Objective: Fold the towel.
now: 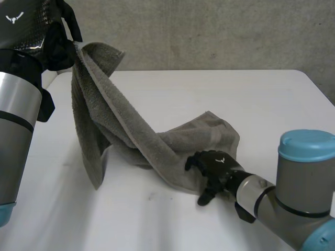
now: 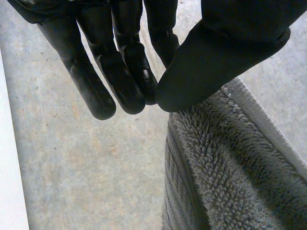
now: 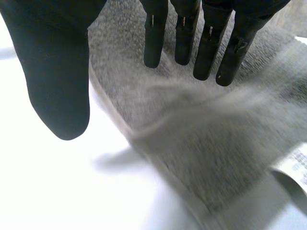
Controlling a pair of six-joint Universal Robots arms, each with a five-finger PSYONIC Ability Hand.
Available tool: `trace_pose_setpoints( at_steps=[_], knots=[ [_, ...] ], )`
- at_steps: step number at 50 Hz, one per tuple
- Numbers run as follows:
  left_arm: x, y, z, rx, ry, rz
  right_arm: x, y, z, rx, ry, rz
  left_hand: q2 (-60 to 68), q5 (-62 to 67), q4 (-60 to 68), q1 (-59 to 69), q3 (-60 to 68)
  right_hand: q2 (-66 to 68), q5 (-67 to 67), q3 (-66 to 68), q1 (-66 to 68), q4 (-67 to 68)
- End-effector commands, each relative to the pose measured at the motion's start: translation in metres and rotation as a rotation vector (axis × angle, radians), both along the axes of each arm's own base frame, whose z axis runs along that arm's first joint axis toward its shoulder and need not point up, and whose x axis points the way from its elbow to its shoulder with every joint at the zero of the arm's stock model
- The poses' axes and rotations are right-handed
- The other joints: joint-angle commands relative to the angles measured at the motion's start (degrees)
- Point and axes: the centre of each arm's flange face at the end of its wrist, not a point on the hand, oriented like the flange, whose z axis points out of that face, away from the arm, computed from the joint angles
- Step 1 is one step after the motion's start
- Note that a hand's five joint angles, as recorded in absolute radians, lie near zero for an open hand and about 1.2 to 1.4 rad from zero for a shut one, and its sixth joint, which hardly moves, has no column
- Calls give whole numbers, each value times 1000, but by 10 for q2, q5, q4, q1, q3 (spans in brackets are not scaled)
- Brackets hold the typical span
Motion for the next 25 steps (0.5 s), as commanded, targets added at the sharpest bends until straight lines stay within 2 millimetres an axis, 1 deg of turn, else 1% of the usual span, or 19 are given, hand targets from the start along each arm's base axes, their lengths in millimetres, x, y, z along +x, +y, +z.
trace_pose_setpoints(
  at_steps=[1, 4, 10, 25],
  knots=[
    [-1, -2, -10, 25, -14, -1, -25, -7, -12, -62, 129, 2, 102, 107, 103, 122, 103, 69, 80, 76, 66, 83],
    [-1, -2, -13, 31, -19, 0, -30, -11, -13, -88, 158, 1, 102, 107, 103, 122, 103, 111, 122, 118, 108, 125],
    [1, -3, -15, 37, -21, 7, -38, -17, -16, -136, 204, 1, 102, 107, 103, 122, 103, 115, 126, 122, 111, 128],
    [1, -5, -18, 44, -24, 10, -35, -31, -13, -203, 188, -6, 102, 107, 103, 122, 103, 157, 168, 164, 153, 170]
  ],
)
